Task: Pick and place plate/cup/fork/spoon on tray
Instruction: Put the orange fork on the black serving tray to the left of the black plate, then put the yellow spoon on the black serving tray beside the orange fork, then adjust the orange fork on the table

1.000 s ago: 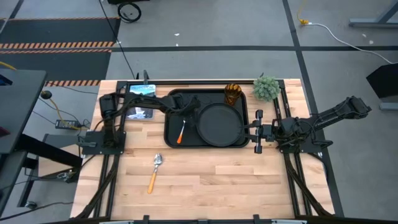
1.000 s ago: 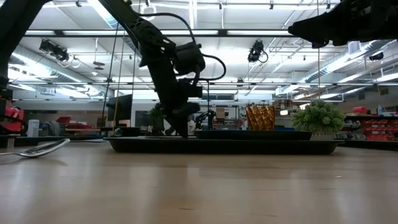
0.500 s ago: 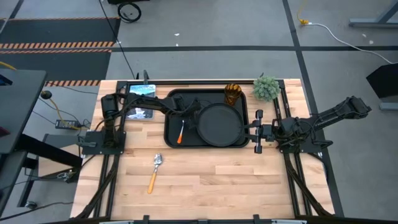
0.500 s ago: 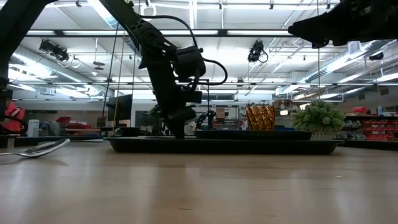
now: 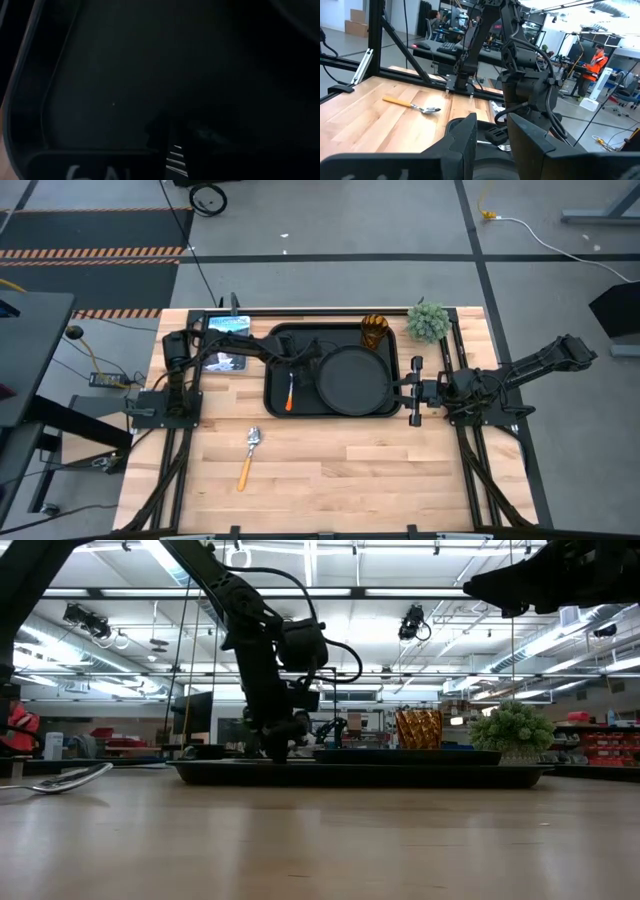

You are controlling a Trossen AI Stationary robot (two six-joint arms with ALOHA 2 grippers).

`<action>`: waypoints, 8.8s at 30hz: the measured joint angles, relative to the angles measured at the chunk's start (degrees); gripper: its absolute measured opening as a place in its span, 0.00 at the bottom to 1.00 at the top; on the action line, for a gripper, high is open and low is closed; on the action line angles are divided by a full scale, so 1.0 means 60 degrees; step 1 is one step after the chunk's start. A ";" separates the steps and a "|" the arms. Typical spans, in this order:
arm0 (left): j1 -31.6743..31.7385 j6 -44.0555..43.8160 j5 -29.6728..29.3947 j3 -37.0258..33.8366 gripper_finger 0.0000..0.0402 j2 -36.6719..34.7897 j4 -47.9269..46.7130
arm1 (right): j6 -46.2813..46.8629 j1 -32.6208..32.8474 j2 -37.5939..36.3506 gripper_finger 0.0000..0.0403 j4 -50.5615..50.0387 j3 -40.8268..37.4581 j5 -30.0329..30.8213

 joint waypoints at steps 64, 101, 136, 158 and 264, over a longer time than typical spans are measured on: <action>-0.7644 -1.4423 0.4313 -0.3235 0.48 -0.4130 -0.3092 | 0.0175 0.0000 0.0000 0.29 0.0124 0.0000 -0.0008; -0.7566 -1.4678 0.4834 -0.3148 0.12 -0.2665 -0.2810 | 0.0204 0.0000 0.0000 0.29 0.0193 0.0000 -0.0040; -0.0581 -0.7363 0.2223 0.0000 0.14 -0.2655 -0.3453 | 0.0181 -0.0002 -0.0002 0.29 0.0266 0.0000 -0.0098; 0.0459 -0.7543 0.3229 -0.0007 0.14 -0.1158 -0.3392 | 0.0388 0.0000 -0.0001 0.29 0.0197 0.0000 -0.0532; -0.0863 -1.1544 0.1043 -0.0004 0.10 -0.0368 -0.1050 | 0.0464 0.0000 0.0000 0.29 0.0627 0.0004 -0.1749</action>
